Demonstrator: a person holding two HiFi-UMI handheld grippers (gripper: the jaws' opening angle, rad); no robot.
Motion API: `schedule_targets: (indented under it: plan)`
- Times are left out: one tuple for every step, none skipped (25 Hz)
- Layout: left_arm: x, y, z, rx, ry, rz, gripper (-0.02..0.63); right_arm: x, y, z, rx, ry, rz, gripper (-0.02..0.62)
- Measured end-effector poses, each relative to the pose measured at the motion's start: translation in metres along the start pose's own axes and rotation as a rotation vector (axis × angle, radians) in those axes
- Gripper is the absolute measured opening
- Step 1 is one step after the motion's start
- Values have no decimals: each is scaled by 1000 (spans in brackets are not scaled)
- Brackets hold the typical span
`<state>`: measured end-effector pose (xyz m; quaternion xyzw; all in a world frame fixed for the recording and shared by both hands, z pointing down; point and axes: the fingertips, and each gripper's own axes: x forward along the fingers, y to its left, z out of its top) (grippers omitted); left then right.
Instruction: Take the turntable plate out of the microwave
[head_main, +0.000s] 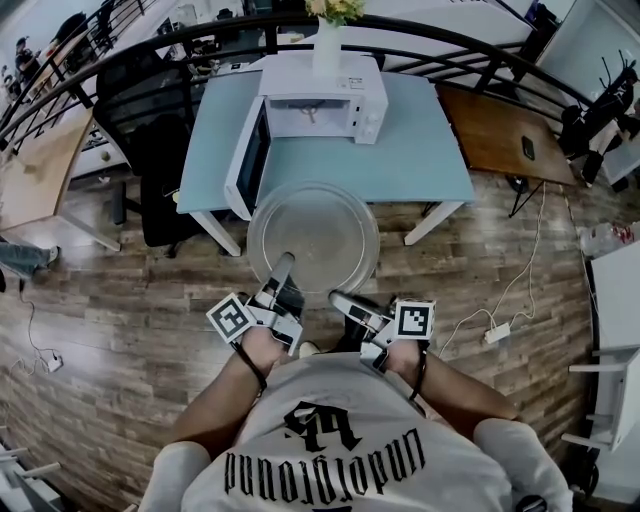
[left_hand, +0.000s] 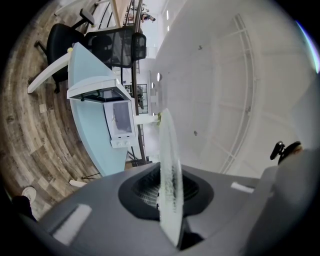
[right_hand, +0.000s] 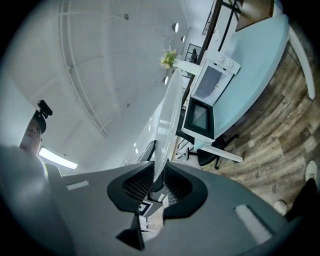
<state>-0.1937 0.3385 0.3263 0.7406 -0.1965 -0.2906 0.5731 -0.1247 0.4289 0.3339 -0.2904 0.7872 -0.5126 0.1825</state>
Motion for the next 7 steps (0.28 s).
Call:
schedule_targets:
  plan:
    - [0,0,0,-3,0,1,77,0,0,0,-1,1,-1,58]
    - [0,0,-1,-5,0,1,77,-1,0,1,-1,2,-4,58]
    - [1,0,-1,-4,1,0,77,-2,0,2,-2,3,-6,58]
    - [3,-1,0,1,3,-1,77,-2,-1,3,-4,4,-7,58]
    - [4,-1,1,7,5,-4,77,-1,-1,5,-8,5,-7,58]
    - [6,-2,2,13,7,-7,77,-1,-2,7,-11,5,-7,58]
    - [8,-3,3,18,9,-11,77,-1,-2,9,-14,5,-7,58]
